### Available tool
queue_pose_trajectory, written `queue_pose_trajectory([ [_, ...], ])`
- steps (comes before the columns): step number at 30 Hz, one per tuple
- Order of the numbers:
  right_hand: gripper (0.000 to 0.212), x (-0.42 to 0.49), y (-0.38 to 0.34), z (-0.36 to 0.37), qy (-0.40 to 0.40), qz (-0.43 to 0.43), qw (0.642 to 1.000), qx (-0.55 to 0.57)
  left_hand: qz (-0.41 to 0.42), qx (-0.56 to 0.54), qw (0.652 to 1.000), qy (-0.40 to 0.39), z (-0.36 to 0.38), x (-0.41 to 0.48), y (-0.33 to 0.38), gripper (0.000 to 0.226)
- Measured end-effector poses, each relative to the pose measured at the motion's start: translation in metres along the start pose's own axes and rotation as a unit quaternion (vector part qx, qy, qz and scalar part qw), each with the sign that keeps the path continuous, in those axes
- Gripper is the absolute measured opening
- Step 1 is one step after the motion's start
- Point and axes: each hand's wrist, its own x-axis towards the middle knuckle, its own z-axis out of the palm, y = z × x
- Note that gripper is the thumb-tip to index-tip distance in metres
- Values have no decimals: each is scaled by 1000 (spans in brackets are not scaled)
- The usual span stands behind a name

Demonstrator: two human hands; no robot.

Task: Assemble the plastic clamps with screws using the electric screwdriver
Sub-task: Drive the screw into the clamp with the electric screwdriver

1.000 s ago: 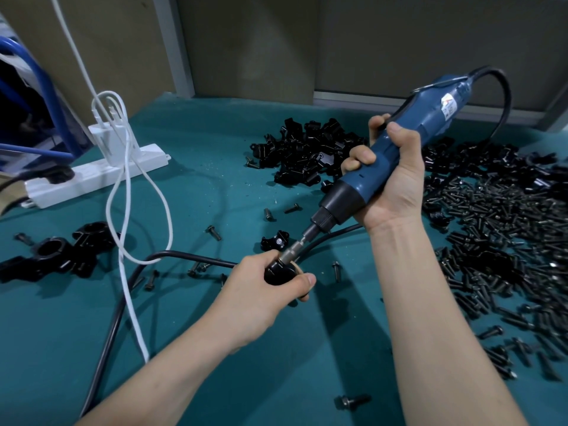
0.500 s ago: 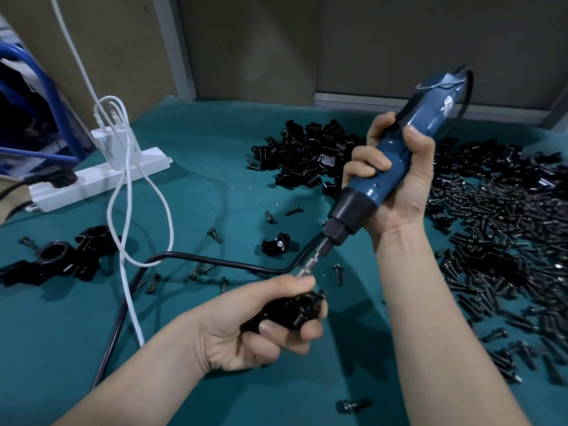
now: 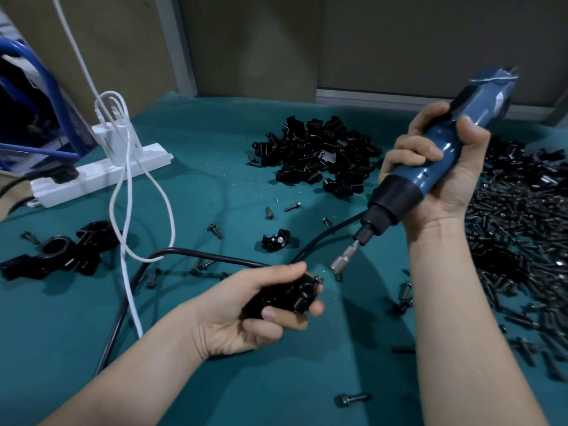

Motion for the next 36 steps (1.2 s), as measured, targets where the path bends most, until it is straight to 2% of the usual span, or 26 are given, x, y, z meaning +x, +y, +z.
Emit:
queue_pose_trajectory([
  [5, 11, 0, -5, 5, 49, -27, 992, -110, 71, 33, 992, 94, 2, 4, 0, 28],
  [8, 9, 0, -1, 7, 61, -24, 984, -166, 83, 31, 990, 111, 3, 5, 2, 30],
  [16, 12, 2, 4, 10, 69, -24, 980, -183, 60, 26, 994, 85, 3, 2, 0, 26],
  [23, 8, 3, 12, 12, 54, -5, 982, -180, 47, 3, 997, 62, 0, 4, 0, 42],
  [29, 7, 3, 17, 12, 50, -2, 984, -172, 21, -47, 998, 22, -4, 2, 1, 37],
  [36, 7, 2, 18, 11, 36, -4, 986, -162, 25, -70, 997, 35, -3, 3, 1, 40],
])
